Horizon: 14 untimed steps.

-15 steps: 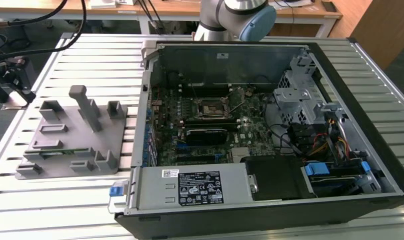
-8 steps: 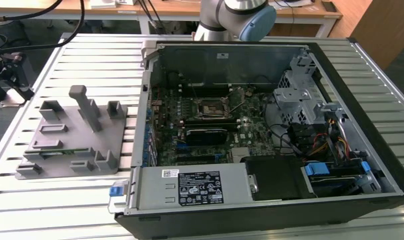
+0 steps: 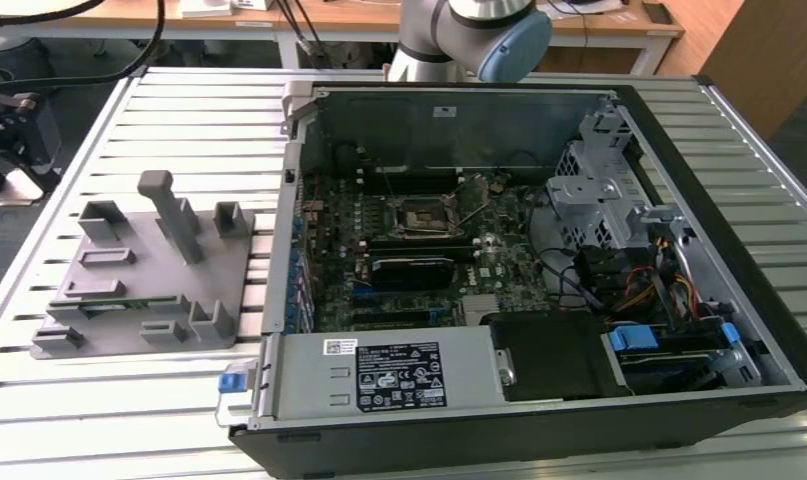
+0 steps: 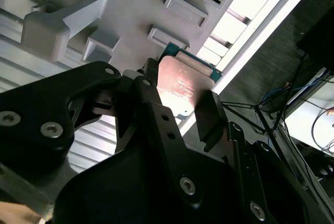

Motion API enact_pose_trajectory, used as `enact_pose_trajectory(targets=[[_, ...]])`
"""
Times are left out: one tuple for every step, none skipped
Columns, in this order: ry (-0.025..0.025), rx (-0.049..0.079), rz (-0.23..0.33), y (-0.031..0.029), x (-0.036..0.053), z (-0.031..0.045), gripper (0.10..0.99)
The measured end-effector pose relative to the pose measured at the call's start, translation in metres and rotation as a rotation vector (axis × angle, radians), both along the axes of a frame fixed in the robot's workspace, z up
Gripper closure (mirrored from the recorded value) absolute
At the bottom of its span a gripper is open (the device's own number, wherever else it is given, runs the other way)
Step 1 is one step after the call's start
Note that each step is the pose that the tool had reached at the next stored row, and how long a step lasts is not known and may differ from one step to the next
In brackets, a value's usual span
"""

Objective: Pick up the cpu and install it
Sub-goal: 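Pick up the cpu and move it towards the insertion slot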

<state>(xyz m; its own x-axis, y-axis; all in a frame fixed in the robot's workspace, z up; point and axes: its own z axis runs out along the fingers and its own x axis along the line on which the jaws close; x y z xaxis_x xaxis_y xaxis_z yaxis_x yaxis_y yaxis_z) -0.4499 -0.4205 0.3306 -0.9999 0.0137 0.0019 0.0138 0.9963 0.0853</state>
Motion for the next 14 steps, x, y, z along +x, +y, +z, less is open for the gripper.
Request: enact_pose_trajectory(targets=[[0.0001, 0.0, 0.0, 0.0, 0.0, 0.0017, 0.561], [0.0001, 0.0, 0.0, 0.0, 0.0, 0.0032, 0.561], [0.0, 0.0, 0.0, 0.0, 0.0, 0.0046, 0.561], [0.0, 0.0, 0.0, 0.0, 0.0, 0.0061, 0.561], [-0.0001, 0.0, 0.0, 0.0, 0.0, 0.0074, 0.561], [-0.0001, 0.0, 0.0, 0.0, 0.0, 0.0089, 0.561], [-0.0002, 0.0, 0.0, 0.0001, 0.0, 0.0102, 0.561], [-0.0003, 0.0, 0.0, 0.0001, 0.0, 0.0118, 0.561], [-0.0003, 0.0, 0.0, 0.0001, 0.0, 0.0138, 0.561], [-0.0003, 0.0, 0.0, 0.0002, 0.0, 0.0157, 0.561], [-0.0003, 0.0, 0.0, 0.0002, 0.0, 0.0176, 0.561], [-0.0005, 0.0, 0.0, 0.0003, 0.0, 0.0192, 0.561], [-0.0005, 0.0, 0.0, 0.0003, 0.0, 0.0209, 0.561], [-0.0006, 0.0, 0.0, 0.0004, 0.0, 0.0227, 0.561]])
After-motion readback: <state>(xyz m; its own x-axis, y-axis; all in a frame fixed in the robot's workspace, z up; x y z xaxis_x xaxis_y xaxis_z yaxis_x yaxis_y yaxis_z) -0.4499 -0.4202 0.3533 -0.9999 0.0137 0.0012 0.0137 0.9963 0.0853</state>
